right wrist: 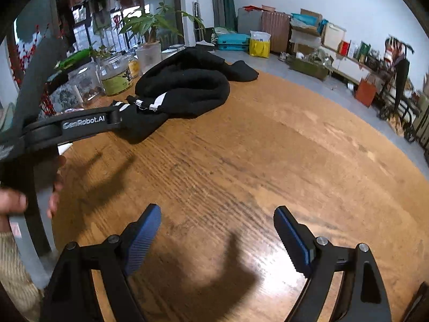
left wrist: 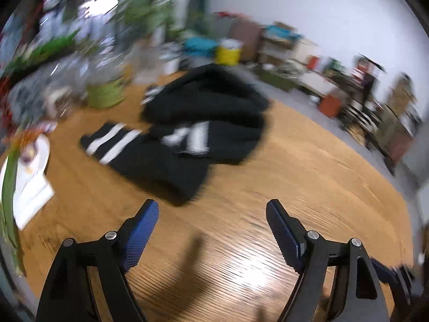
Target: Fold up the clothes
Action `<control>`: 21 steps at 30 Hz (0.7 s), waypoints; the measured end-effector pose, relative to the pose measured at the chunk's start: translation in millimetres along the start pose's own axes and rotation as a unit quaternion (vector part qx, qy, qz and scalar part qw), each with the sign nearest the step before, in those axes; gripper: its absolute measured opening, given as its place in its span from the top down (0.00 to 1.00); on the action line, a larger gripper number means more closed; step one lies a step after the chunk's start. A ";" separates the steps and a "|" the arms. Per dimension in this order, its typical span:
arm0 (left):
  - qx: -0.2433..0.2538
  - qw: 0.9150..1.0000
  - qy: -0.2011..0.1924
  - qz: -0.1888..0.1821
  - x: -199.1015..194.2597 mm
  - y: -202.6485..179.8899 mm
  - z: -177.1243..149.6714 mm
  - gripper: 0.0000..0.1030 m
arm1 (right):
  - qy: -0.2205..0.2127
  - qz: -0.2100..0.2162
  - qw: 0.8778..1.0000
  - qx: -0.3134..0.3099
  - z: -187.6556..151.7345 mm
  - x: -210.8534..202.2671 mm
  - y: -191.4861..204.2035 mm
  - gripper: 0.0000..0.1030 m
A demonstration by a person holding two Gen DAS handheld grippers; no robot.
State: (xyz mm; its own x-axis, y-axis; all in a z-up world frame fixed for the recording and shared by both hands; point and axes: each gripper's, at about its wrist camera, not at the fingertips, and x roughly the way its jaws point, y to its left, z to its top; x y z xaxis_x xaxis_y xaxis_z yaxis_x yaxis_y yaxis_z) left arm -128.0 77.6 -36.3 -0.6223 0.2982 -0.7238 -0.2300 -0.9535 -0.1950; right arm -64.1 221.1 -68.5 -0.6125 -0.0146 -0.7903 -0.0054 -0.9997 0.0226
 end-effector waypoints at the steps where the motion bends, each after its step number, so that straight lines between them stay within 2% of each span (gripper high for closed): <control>1: 0.022 0.999 0.009 -0.023 -13.5 -20.2 -6.4 0.20 | -0.001 -0.010 1.000 0.010 -6.1 -7.8 -4.7 0.14; 3: 0.081 0.994 0.032 -0.070 -45.3 -72.6 -25.3 0.19 | -0.003 -0.036 0.999 0.025 -21.1 -29.2 -21.3 0.14; 4: 0.124 0.988 0.039 -0.088 -64.4 -104.3 -39.3 0.19 | -0.004 -0.055 0.998 0.036 -32.5 -45.9 -35.4 0.14; 6: 0.207 0.969 0.041 -0.130 -104.0 -165.6 -69.8 0.19 | -0.006 -0.097 0.993 0.067 -58.3 -85.1 -68.5 0.14; 8: 0.256 0.948 0.044 -0.185 -136.5 -215.8 -96.0 0.19 | -0.008 -0.149 0.982 0.116 -90.3 -136.6 -109.4 0.14; 11: 0.292 0.910 0.071 -0.285 -175.9 -281.7 -131.6 0.19 | -0.001 -0.238 0.954 0.181 -147.3 -210.2 -150.5 0.12; 12: 0.305 0.896 0.083 -0.310 -187.0 -303.3 -145.4 0.19 | 0.002 -0.262 0.943 0.206 -168.0 -233.3 -161.5 0.12; 13: 0.317 0.888 0.086 -0.321 -196.3 -320.9 -157.6 0.19 | 0.002 -0.273 0.934 0.230 -188.2 -254.3 -169.3 0.12; 14: 0.327 0.882 0.086 -0.327 -205.2 -337.2 -169.1 0.19 | -0.001 -0.282 0.925 0.253 -207.0 -273.3 -174.7 0.11; 18: 0.357 0.880 0.062 -0.307 -238.9 -377.0 -197.5 0.19 | 0.006 -0.339 0.886 0.318 -270.0 -325.2 -184.5 0.10; 21: 0.380 0.868 0.044 -0.316 -264.1 -389.3 -207.2 0.19 | -0.013 -0.343 0.869 0.356 -294.6 -347.5 -187.0 0.10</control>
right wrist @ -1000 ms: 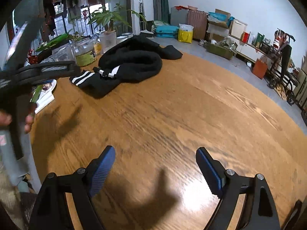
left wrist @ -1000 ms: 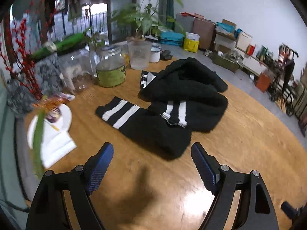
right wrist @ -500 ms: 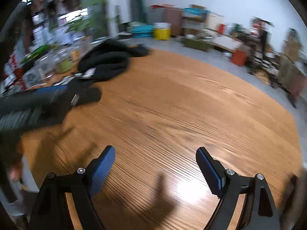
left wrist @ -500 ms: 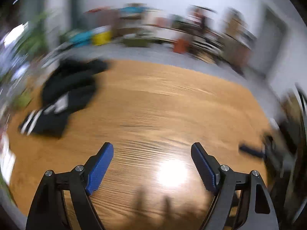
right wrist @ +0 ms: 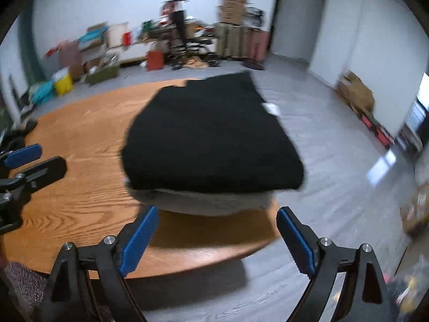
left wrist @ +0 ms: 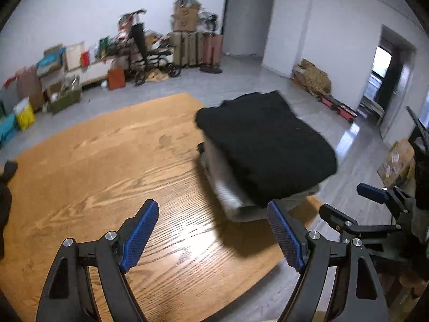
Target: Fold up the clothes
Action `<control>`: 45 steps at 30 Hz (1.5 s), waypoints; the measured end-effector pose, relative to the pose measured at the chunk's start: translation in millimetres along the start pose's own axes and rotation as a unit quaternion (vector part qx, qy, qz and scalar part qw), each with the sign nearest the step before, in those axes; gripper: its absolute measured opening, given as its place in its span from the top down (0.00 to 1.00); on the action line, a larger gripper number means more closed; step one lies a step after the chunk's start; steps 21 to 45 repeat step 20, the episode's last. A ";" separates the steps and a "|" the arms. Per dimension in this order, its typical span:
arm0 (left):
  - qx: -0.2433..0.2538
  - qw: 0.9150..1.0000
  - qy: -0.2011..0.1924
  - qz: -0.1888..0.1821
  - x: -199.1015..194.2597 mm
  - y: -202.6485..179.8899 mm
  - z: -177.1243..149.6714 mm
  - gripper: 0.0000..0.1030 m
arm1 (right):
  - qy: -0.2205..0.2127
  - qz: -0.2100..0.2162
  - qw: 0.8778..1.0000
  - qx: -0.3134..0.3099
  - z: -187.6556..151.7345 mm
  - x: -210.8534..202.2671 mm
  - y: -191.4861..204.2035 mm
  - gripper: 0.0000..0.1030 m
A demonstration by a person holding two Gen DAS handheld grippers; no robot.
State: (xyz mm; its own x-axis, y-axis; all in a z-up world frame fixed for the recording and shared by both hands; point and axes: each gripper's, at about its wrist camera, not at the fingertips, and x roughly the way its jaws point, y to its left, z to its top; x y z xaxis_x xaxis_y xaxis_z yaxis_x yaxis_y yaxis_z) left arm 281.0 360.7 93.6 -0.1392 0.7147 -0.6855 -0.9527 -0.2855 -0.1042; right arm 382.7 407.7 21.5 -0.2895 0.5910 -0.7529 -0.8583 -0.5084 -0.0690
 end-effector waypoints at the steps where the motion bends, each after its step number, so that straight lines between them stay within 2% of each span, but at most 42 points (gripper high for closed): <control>1: 0.007 1.000 -0.002 0.000 -2.6 -1.8 2.1 0.19 | -0.004 0.004 1.000 0.009 -0.6 -3.1 -4.0 0.10; 5: 0.016 1.000 -0.007 0.019 -11.2 -12.5 3.3 0.19 | -0.031 0.003 0.999 0.029 1.3 -16.7 -14.0 0.10; 9: 0.006 1.000 -0.008 0.021 -14.1 -9.0 1.9 0.19 | -0.045 0.000 0.998 0.045 4.9 -22.2 -21.2 0.10; 20: 0.009 0.999 -0.011 0.032 -11.0 -10.3 2.6 0.19 | -0.038 0.016 0.998 0.050 -0.1 -17.6 -29.5 0.10; 45: 0.009 0.999 -0.011 0.032 -11.0 -10.3 2.6 0.19 | -0.038 0.016 0.998 0.050 -0.1 -17.6 -29.5 0.10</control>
